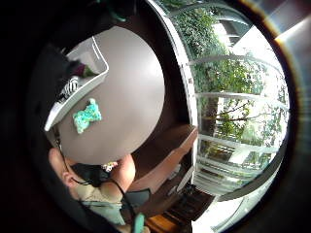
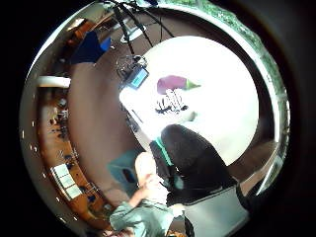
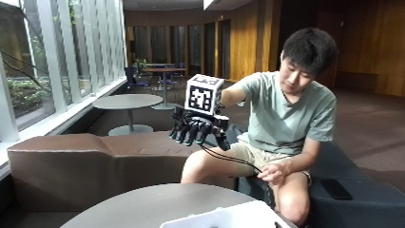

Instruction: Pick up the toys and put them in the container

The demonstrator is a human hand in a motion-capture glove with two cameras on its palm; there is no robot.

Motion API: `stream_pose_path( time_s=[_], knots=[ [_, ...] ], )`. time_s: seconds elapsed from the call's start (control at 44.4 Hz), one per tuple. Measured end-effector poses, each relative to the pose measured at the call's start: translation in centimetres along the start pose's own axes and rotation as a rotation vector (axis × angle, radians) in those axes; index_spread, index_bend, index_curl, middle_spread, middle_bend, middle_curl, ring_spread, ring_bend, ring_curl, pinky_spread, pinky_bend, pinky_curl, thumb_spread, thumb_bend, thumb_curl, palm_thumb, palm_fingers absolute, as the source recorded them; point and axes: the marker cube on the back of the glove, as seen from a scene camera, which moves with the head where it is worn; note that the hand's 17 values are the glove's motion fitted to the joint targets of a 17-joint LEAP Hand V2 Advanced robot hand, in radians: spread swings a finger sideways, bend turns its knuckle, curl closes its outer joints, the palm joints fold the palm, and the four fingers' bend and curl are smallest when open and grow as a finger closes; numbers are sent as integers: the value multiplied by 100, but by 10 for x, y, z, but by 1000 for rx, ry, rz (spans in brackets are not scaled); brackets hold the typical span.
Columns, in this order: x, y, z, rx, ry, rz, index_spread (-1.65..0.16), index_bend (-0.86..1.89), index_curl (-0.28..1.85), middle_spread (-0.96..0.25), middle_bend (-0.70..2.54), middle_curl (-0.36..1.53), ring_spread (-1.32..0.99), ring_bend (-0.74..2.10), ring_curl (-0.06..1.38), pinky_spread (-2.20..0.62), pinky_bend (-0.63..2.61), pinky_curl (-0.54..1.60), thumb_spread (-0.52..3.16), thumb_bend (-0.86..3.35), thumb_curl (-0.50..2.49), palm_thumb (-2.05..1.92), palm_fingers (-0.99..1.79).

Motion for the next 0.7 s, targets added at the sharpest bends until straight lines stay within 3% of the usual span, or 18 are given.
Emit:
stream_pose_path(
  time_s=[0.45, 0.698],
  knots=[
    [-7, 26, 199, -205, -43, -259, -19, 8, 19, -6, 18, 40, -10, 42, 39, -1, 78, 36, 125, -2, 32, -2, -16],
    [-23, 23, 314, -295, -115, -314, -20, 12, 20, -7, 14, 37, -10, 33, 38, -2, 74, 35, 125, -1, 32, 1, -24]
  ],
)
